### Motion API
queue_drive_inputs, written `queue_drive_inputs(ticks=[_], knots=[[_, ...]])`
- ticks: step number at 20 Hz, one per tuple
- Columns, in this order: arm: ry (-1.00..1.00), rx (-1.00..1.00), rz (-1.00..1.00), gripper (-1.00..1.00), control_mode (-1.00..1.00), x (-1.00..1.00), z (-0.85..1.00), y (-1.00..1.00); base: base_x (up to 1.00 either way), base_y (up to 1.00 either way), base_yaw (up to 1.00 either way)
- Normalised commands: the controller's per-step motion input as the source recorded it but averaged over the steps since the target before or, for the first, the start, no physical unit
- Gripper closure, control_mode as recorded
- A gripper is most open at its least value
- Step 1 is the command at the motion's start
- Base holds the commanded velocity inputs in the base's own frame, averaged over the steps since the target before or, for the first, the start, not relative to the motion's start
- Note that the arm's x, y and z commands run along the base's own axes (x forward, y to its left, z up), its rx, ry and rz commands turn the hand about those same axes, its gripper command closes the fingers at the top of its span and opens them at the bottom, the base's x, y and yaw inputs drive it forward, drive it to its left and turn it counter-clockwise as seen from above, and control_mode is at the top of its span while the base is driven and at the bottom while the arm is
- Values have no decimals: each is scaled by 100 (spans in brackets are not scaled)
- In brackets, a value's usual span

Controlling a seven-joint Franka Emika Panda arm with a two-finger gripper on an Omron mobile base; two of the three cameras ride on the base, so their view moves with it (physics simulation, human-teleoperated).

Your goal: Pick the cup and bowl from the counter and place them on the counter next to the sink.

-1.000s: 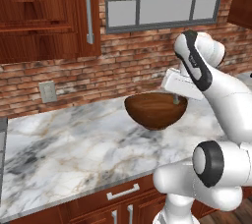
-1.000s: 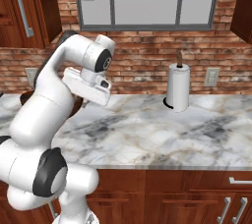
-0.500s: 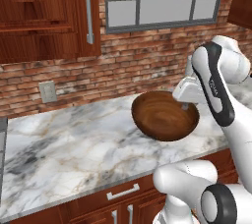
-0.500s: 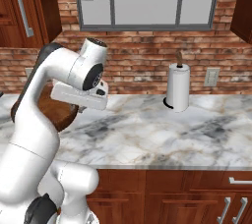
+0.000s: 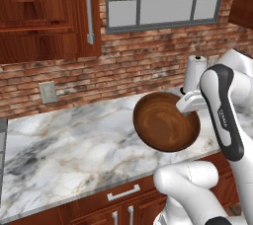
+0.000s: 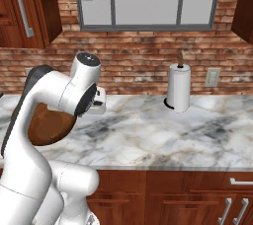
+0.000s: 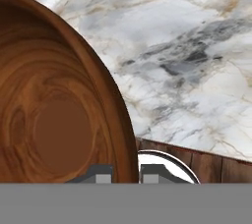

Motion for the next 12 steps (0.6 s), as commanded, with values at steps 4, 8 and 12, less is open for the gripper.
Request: queue_drive_inputs(ticks=[4,8,12], knots=[[0,0,0,100,-100,-1,0,0,0,0,0],[0,0,0,100,-100,0,0,0,0,0,0],[0,0,0,100,-100,0,0,0,0,0,0]])
